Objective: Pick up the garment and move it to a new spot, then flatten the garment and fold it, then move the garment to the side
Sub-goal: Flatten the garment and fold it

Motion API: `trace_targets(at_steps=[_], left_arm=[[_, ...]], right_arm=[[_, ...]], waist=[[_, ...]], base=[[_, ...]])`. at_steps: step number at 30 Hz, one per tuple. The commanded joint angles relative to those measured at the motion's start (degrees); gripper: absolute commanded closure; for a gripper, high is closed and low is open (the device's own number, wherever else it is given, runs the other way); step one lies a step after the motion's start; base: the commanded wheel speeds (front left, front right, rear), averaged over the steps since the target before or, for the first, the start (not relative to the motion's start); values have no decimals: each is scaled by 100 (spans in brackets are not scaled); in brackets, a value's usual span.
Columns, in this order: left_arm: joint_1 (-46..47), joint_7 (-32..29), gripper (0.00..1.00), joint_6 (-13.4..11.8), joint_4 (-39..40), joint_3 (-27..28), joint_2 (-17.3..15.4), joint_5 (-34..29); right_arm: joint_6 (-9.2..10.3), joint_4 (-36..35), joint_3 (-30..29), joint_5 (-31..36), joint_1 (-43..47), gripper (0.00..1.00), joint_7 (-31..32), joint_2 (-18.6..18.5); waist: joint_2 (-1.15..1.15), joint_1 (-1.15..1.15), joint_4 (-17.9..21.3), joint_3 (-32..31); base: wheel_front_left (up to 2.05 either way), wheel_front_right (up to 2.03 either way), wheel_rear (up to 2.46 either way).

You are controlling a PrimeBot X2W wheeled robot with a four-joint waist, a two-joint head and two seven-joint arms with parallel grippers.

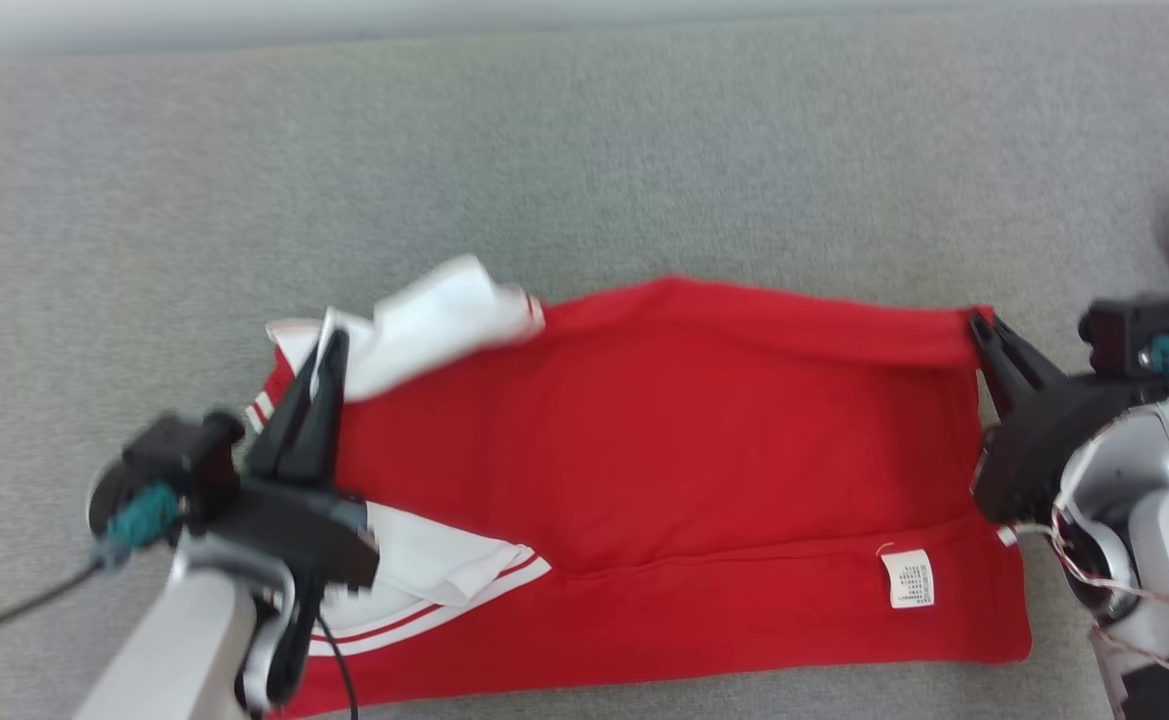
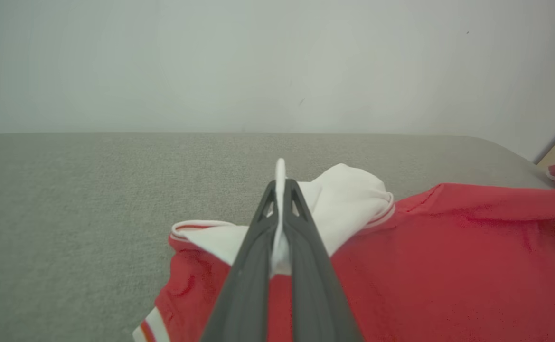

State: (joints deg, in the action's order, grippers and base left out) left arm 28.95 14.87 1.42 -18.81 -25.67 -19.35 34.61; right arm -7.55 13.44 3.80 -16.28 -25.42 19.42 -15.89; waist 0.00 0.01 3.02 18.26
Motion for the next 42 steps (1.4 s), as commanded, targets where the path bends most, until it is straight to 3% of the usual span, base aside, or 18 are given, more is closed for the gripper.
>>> trace_targets(at_steps=[1,9,26,28,29,30,31,32,34,42], left_arm=[[-264,35,100,-49,91,44,0,70],[-1116,39,100,-147,350,135,59,265],[-1895,11,100,-234,394,19,168,416],[-1964,12,100,-233,367,1,166,427],[-1985,13,100,-235,351,-4,170,435],[-2010,13,100,-242,336,-10,177,441],[-2035,14,100,-249,318,-17,184,446],[-2057,15,93,-261,303,-18,188,442],[-2095,19,0,-276,261,-37,188,389],[-2415,39,0,-400,434,314,279,71]], right_arm=[[16,-20,-79,67,171,100,-10,-37],[16,-12,-158,201,660,100,138,-243],[16,81,143,154,1102,97,462,-500],[16,83,170,127,1142,62,507,-499],[16,84,180,118,1160,65,507,-502],[16,86,178,111,1182,53,503,-501],[16,91,165,109,1211,0,501,-497],[16,87,136,98,1238,0,482,-481],[16,69,65,95,1307,0,416,-426],[16,-134,-357,-73,1814,0,58,-37]], waist=[[0,-1,-115,-187],[0,-1,-229,-445],[0,-1,-349,-777],[0,-1,-343,-802],[0,-1,-340,-815],[0,-1,-338,-833],[0,-1,-340,-855],[0,-1,-343,-876],[0,-1,-355,-938],[0,-1,-403,-1314]], base=[[0,0,0],[0,0,0],[0,0,0],[0,0,0],[0,0,0],[0,0,0],[0,0,0],[0,0,0],[0,0,0],[0,0,0]])
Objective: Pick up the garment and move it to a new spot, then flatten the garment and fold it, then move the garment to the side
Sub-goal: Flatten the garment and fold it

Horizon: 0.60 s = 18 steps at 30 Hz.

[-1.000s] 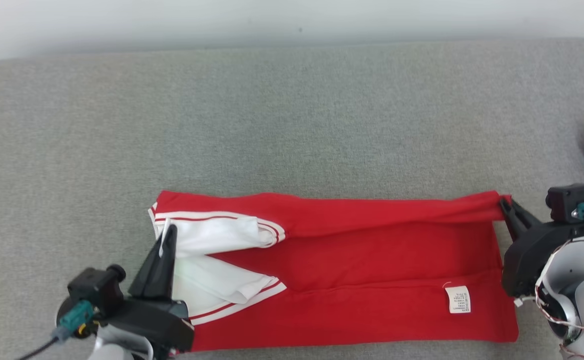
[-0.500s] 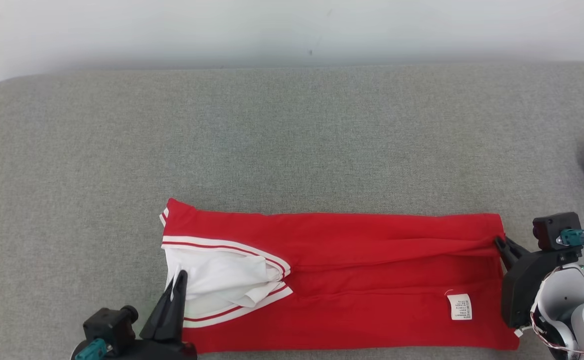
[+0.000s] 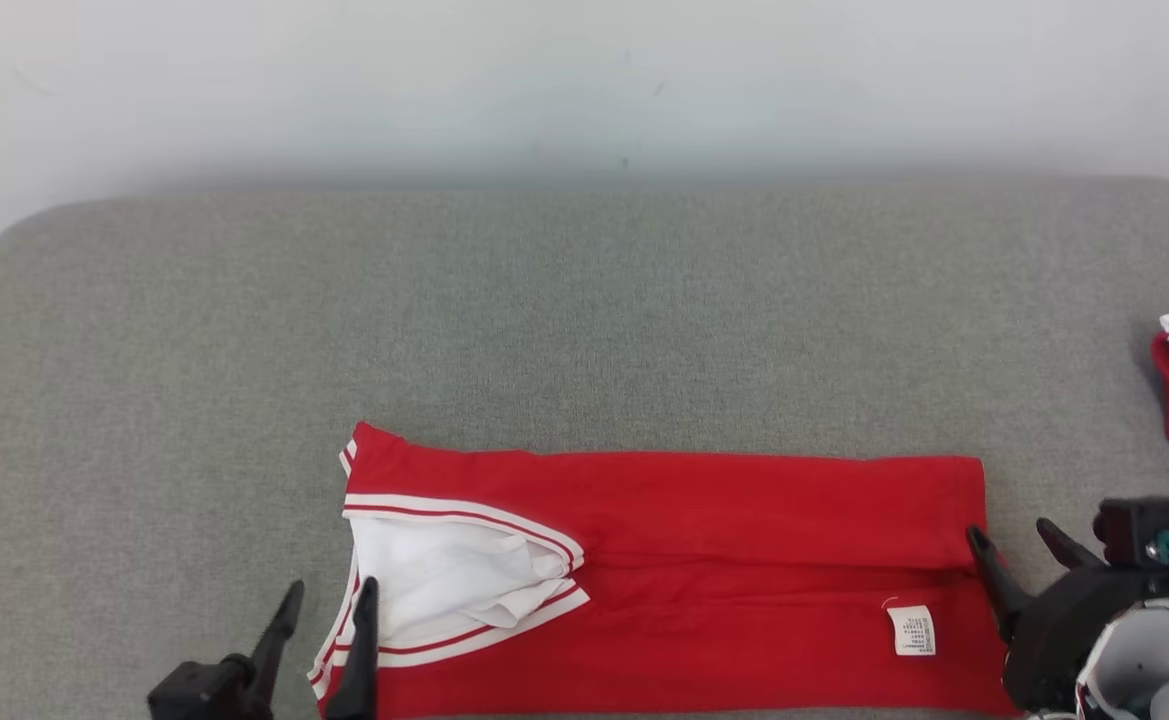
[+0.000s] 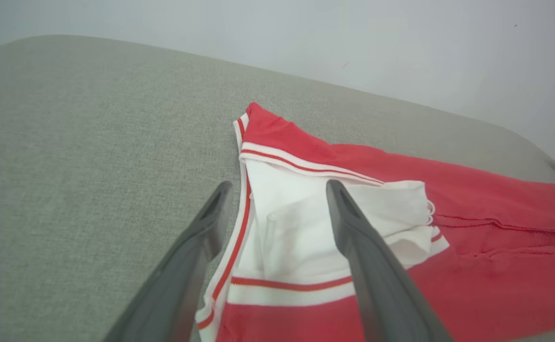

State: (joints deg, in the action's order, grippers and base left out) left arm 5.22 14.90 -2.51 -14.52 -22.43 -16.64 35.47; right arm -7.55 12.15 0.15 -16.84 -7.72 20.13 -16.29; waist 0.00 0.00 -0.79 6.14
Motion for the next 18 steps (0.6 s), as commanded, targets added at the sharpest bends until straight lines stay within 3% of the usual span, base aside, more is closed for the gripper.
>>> trace_targets(at_steps=[1,12,18], left_arm=[[-126,32,0,0,98,102,42,-94],[-847,28,0,560,1108,1501,730,-1329],[-1040,28,0,797,1358,2160,1085,-1946]], right_arm=[[16,-38,-75,-26,127,0,-68,70],[16,-442,-901,-96,763,0,-739,954],[16,-348,-1005,-11,854,0,-1136,1177]], waist=[[0,0,-31,-154],[0,0,-150,-526],[0,0,-147,-567]], base=[[0,0,0],[0,0,0],[0,0,0]])
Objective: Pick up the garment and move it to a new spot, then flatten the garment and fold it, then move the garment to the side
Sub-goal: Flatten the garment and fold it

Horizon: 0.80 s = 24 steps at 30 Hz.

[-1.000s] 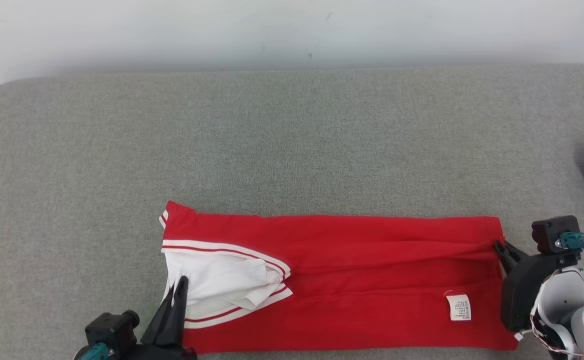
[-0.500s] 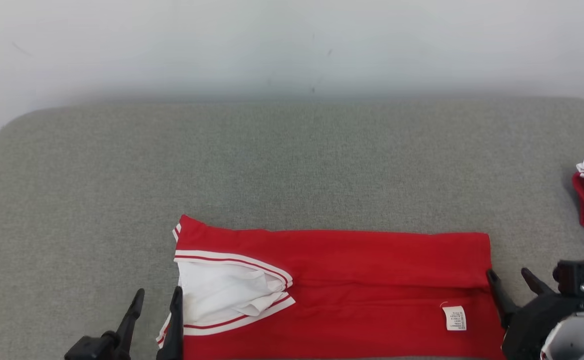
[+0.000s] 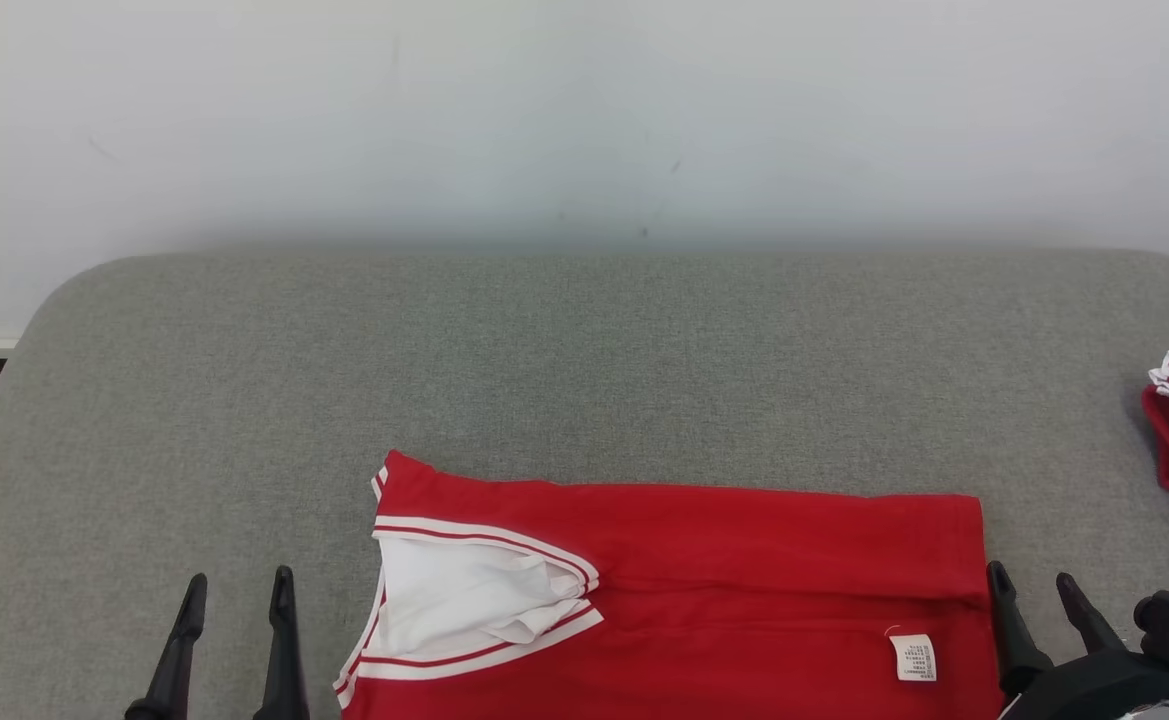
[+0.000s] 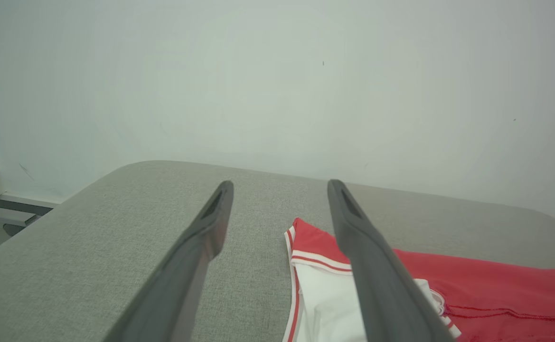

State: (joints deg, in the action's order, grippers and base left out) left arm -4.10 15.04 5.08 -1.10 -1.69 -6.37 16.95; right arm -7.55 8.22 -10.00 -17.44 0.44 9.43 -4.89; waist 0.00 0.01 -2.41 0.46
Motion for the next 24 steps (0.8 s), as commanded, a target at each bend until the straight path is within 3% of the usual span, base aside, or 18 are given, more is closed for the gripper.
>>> trace_targets(at_steps=[1,11,24], left_arm=[[-128,15,0,50,25,155,89,-196],[-157,15,0,194,-7,338,255,-580],[69,16,0,239,-60,261,318,-666]], right_arm=[[16,88,26,49,17,0,-118,57],[16,653,-57,176,-435,0,44,34],[16,1042,-544,533,-1070,0,1563,-32]], waist=[[0,-1,35,12],[0,-1,103,145],[0,-1,-119,613]], base=[[0,0,0],[0,0,0],[0,0,0]])
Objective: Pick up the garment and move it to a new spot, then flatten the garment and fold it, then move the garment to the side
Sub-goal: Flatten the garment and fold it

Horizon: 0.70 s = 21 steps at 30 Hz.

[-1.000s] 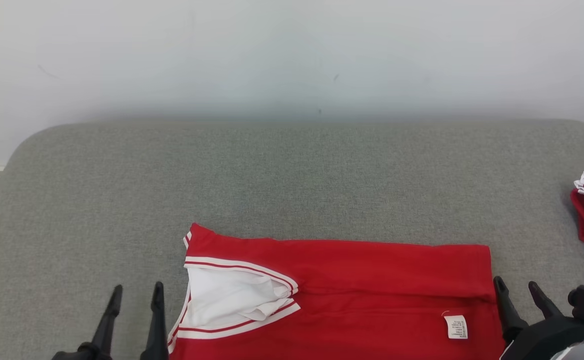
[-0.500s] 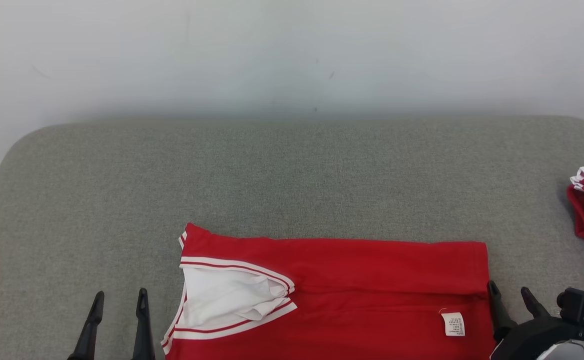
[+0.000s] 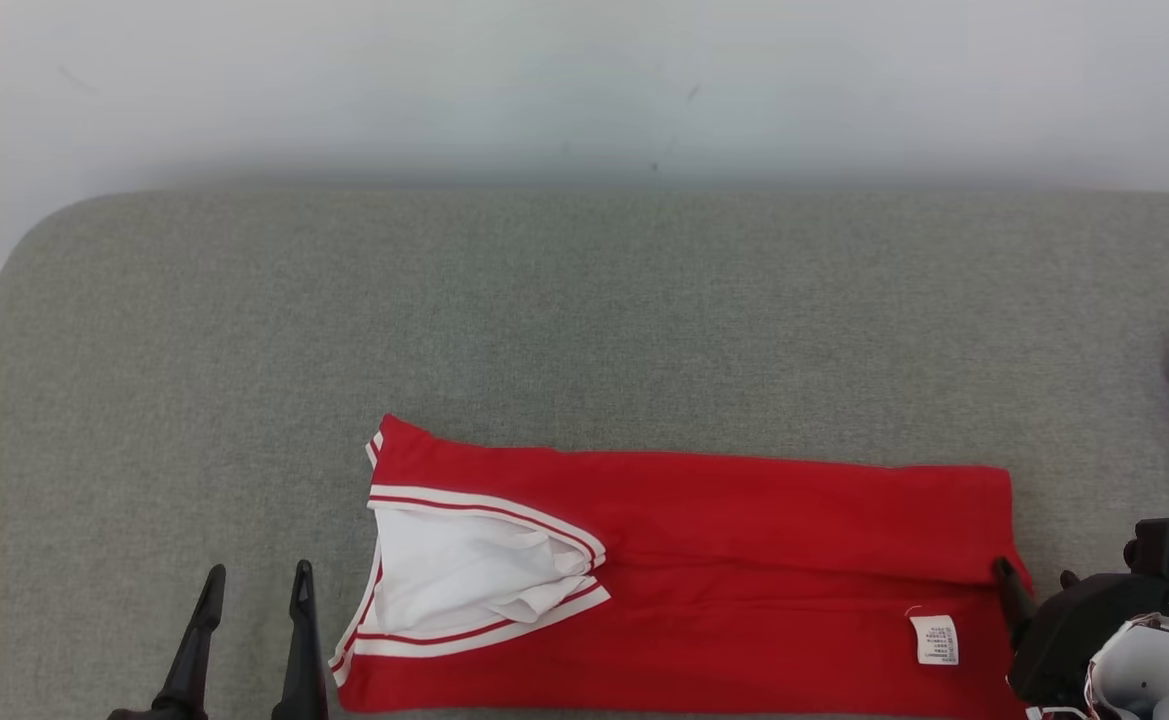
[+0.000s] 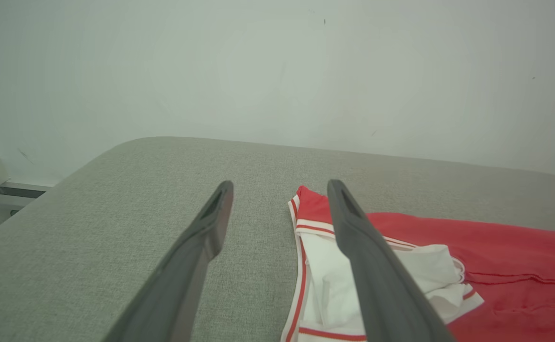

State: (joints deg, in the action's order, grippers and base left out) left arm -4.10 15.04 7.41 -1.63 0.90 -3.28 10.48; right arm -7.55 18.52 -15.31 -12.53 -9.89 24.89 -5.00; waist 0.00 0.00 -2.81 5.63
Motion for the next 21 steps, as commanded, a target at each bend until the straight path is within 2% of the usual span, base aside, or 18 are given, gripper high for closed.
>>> trace_targets(at_steps=[1,11,12,13,14,15,16,21], left_arm=[[84,16,0,6,-21,-8,12,-11],[186,16,0,2,-78,-94,21,82],[187,16,0,2,-87,-102,21,87],[188,16,0,3,-96,-112,22,90],[191,16,0,3,-104,-121,21,94],[194,16,0,3,-110,-127,22,95],[197,16,0,3,-116,-129,22,93],[172,16,0,3,-128,-109,24,98]], right_arm=[[16,45,-40,64,-52,0,118,-15],[3,269,21,94,-68,0,617,120],[2,293,41,89,-73,7,648,133],[1,314,65,81,-75,58,683,146],[1,327,100,77,-78,72,709,160],[1,323,117,77,-78,93,722,169],[1,315,119,78,-80,100,726,174],[3,213,31,165,-110,100,577,139]], waist=[[0,0,-102,135],[0,0,-241,328],[0,0,-245,334],[0,0,-250,337],[0,0,-254,337],[0,0,-257,335],[0,0,-257,332],[0,0,-230,308]], base=[[0,0,0],[0,0,0],[0,0,0],[0,0,0],[0,0,0],[0,0,0],[0,0,0],[0,0,0]])
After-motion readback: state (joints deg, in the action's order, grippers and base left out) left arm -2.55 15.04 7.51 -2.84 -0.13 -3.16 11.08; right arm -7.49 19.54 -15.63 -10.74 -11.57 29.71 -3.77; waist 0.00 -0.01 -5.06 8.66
